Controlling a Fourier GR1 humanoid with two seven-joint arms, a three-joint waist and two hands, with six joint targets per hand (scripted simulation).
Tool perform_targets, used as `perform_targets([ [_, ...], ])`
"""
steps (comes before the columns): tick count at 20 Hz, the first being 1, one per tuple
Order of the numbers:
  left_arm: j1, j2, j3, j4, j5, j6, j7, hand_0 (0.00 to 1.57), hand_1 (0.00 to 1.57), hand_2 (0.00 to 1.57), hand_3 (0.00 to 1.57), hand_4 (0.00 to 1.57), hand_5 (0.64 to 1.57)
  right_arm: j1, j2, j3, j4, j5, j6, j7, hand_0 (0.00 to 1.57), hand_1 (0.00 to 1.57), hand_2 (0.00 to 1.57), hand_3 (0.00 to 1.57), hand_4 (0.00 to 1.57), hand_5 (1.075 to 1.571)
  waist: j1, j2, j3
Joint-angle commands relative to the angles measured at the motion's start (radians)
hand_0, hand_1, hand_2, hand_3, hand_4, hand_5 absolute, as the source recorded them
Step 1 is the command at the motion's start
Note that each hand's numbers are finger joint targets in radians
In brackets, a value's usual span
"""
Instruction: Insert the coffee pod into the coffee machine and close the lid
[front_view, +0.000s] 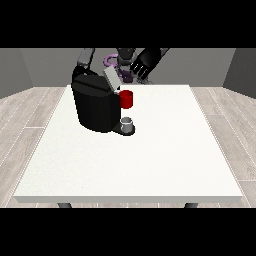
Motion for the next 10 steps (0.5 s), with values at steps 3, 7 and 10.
perform_targets([
  [3,-0.095,0.058,0.021,0.035,-0.016,-0.002,0.015,1.23,1.23,1.28,1.25,0.48,1.571,-0.087,-0.022,-0.040,-0.061,-0.021,0.003,0.058,0.00,0.00,0.00,0.00,0.00,1.571,-0.036,0.071,0.0001],
  [7,-0.123,0.070,0.036,0.054,-0.014,0.020,-0.018,1.24,1.24,1.29,1.25,0.48,1.571,-0.081,0.005,0.010,-0.089,0.041,-0.044,0.056,0.00,0.00,0.00,0.00,0.04,1.571,-0.051,0.112,-0.0002],
  [10,-0.134,0.070,0.030,0.070,-0.014,-0.003,-0.027,1.26,1.26,1.30,1.24,0.49,1.571,-0.148,-0.031,-0.051,-0.107,-0.009,-0.015,0.126,0.00,0.00,0.00,0.00,0.26,1.571,-0.050,0.119,-0.0001],
])
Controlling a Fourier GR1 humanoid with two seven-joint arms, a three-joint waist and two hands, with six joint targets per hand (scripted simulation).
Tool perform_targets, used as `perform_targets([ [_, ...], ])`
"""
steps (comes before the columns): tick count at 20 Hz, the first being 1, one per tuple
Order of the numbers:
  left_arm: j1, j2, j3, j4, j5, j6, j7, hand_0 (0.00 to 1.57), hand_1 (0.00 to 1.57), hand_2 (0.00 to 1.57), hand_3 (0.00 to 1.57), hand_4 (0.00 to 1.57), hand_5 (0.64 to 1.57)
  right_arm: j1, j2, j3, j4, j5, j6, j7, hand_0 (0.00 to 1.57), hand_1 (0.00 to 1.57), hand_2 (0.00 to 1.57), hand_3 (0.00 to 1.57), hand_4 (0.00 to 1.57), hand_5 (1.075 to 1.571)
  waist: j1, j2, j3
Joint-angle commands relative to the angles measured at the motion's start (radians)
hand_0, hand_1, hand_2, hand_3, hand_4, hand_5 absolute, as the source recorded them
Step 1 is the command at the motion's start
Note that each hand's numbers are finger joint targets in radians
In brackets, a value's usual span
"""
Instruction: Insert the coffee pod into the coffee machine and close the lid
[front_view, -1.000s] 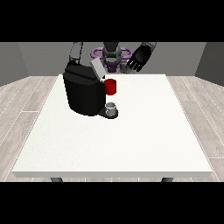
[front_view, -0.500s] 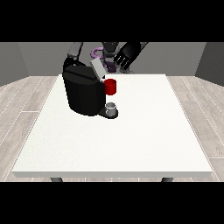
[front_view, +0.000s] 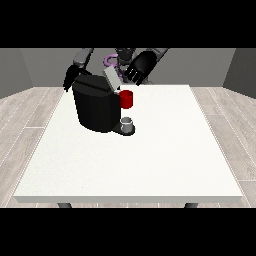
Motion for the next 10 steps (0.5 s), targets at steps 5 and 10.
perform_targets([
  [5,-0.087,0.003,0.003,0.015,-0.001,-0.028,0.019,1.19,1.19,1.26,1.22,0.46,1.571,-0.044,-0.038,-0.072,0.040,-0.035,0.007,-0.045,0.00,0.00,0.00,0.00,0.00,1.571,0.010,0.077,0.0006],
  [10,-0.038,-0.006,-0.008,0.038,-0.013,-0.006,-0.025,1.26,1.26,1.29,1.23,0.43,1.571,-0.044,-0.063,-0.075,0.015,-0.036,0.026,0.013,0.00,0.00,0.00,0.00,0.10,1.571,0.015,0.054,0.0001],
])
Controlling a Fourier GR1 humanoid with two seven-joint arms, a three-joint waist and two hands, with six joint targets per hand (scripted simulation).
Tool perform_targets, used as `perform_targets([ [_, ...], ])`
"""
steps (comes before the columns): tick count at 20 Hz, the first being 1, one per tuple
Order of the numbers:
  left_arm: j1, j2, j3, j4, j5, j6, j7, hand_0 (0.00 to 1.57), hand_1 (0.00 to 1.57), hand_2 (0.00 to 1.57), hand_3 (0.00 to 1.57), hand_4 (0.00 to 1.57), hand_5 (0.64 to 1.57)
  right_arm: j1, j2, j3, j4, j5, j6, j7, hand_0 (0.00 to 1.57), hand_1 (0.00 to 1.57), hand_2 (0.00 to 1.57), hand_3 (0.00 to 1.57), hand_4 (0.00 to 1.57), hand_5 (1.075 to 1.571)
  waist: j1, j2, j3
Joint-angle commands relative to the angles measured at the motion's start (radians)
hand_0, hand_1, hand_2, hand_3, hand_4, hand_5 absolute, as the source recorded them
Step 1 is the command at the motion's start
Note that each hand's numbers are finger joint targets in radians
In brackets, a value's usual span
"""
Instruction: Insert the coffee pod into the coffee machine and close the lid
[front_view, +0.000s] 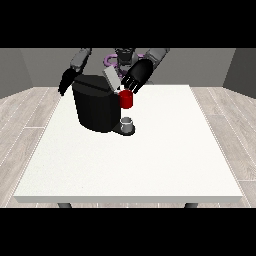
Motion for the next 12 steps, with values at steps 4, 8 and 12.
perform_targets([
  [4,-0.018,-0.001,-0.006,0.027,-0.009,-0.014,-0.010,1.21,1.21,1.25,1.22,0.43,1.571,-0.009,0.020,0.000,0.008,0.012,-0.030,0.021,0.00,0.00,0.00,0.00,0.00,1.571,0.016,0.010,0.0000],
  [8,-0.028,-0.046,-0.015,0.009,-0.006,0.002,-0.008,1.19,1.19,1.25,1.20,0.42,1.571,-0.051,-0.014,-0.050,0.046,0.003,-0.042,0.013,0.00,0.00,0.00,0.00,0.15,1.571,0.045,0.012,0.0001],
  [12,-0.042,-0.028,-0.016,0.028,-0.028,0.030,-0.007,1.17,1.17,1.24,1.19,0.41,1.571,-0.028,-0.006,-0.020,0.023,-0.010,0.001,-0.024,0.00,0.00,0.00,0.00,0.04,1.571,-0.001,0.038,0.0001],
])
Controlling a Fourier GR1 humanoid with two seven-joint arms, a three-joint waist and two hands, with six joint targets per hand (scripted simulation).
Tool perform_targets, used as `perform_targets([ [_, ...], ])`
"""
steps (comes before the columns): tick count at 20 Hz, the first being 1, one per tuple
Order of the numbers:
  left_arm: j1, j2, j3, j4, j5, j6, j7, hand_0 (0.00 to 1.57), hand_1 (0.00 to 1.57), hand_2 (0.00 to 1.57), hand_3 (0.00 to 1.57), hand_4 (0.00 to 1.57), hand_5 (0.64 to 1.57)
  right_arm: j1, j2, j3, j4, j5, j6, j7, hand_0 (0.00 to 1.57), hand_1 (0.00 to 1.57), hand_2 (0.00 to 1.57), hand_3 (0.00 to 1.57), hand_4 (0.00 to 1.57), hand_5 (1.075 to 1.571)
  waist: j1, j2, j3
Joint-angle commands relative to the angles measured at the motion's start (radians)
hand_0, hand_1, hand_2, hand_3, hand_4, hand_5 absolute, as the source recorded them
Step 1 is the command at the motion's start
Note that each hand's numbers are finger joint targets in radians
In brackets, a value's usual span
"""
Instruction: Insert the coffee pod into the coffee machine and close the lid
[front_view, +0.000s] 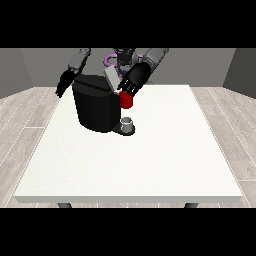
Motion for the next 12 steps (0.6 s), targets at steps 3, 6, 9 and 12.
perform_targets([
  [3,-0.018,0.006,0.003,0.008,-0.012,0.042,-0.034,1.23,1.23,1.26,1.20,0.41,1.571,-0.023,0.020,0.014,-0.007,0.023,-0.033,-0.002,0.00,0.00,0.00,0.00,0.10,1.571,0.000,0.037,0.0001],
  [6,-0.023,-0.036,0.002,0.002,-0.003,0.030,0.004,1.20,1.20,1.25,1.20,0.37,1.571,-0.014,0.003,-0.026,0.036,-0.016,-0.010,-0.013,0.00,0.00,0.00,0.00,0.00,1.571,0.014,0.001,0.0005],
  [9,-0.044,-0.018,-0.002,0.001,-0.013,0.021,0.005,1.22,1.22,1.24,1.20,0.36,1.571,0.021,0.003,-0.006,0.050,0.002,-0.003,-0.049,0.00,0.00,0.00,0.00,0.10,1.571,0.006,-0.007,0.0006],
  [12,-0.016,-0.004,-0.003,0.005,-0.026,0.071,-0.046,1.19,1.19,1.21,1.17,0.36,1.571,-0.016,-0.008,-0.028,0.023,-0.006,-0.020,0.003,0.00,0.00,0.00,0.00,0.00,1.571,0.006,0.012,0.0002],
])
